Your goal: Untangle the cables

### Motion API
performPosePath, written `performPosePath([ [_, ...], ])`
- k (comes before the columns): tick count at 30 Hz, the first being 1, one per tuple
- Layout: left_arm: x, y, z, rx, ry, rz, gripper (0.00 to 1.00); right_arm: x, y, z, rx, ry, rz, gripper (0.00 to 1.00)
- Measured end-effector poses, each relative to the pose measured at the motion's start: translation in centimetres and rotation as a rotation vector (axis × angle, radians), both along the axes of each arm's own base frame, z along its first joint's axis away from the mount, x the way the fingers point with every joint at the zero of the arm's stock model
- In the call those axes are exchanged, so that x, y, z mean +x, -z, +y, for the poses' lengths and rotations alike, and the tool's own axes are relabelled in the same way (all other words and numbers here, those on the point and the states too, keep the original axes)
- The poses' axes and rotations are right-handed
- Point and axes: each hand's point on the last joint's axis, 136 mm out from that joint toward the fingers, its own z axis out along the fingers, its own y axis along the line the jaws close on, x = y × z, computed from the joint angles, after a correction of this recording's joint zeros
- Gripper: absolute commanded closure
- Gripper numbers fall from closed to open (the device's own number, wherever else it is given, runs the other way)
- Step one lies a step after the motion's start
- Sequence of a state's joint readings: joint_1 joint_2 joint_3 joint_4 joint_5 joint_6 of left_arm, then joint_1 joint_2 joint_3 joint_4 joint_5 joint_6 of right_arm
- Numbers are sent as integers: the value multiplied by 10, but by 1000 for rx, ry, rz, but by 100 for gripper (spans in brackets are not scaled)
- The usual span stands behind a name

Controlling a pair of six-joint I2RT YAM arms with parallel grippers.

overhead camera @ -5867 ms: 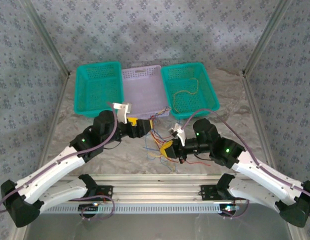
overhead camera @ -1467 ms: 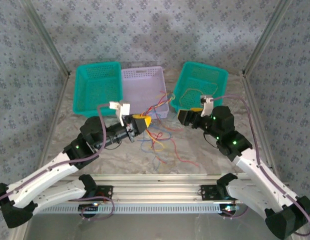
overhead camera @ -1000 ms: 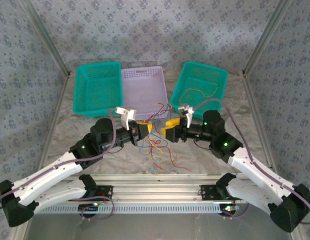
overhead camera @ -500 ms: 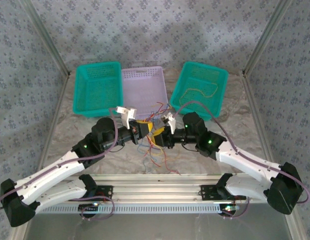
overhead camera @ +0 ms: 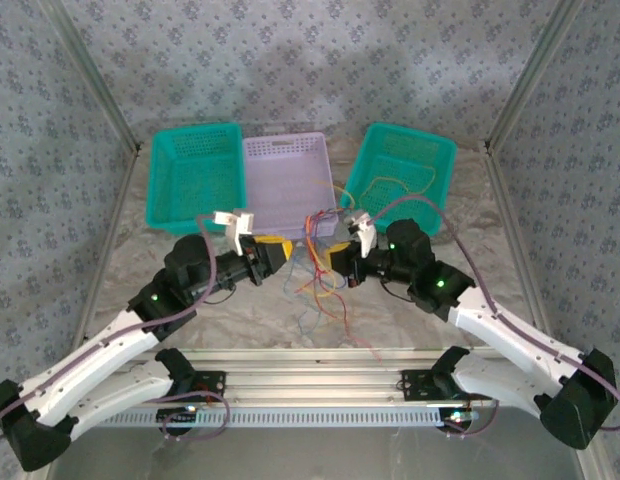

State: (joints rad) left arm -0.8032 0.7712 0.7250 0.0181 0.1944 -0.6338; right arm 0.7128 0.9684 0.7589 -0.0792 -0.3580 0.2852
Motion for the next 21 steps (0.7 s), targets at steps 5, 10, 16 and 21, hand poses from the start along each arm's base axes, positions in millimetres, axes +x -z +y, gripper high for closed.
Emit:
performPosePath([
  [5, -3, -3, 6, -19, -10, -2, 37, -5, 13, -5, -28, 7, 51, 100],
  [10, -3, 16, 2, -7, 6, 48, 29, -21, 3, 1, -1, -49, 33, 100],
  [16, -6, 41, -15, -19, 81, 129, 28, -29, -1, 5, 9, -82, 31, 100],
  [21, -16, 43, -25, -48, 137, 147, 29, -27, 6, 7, -6, -82, 45, 100],
])
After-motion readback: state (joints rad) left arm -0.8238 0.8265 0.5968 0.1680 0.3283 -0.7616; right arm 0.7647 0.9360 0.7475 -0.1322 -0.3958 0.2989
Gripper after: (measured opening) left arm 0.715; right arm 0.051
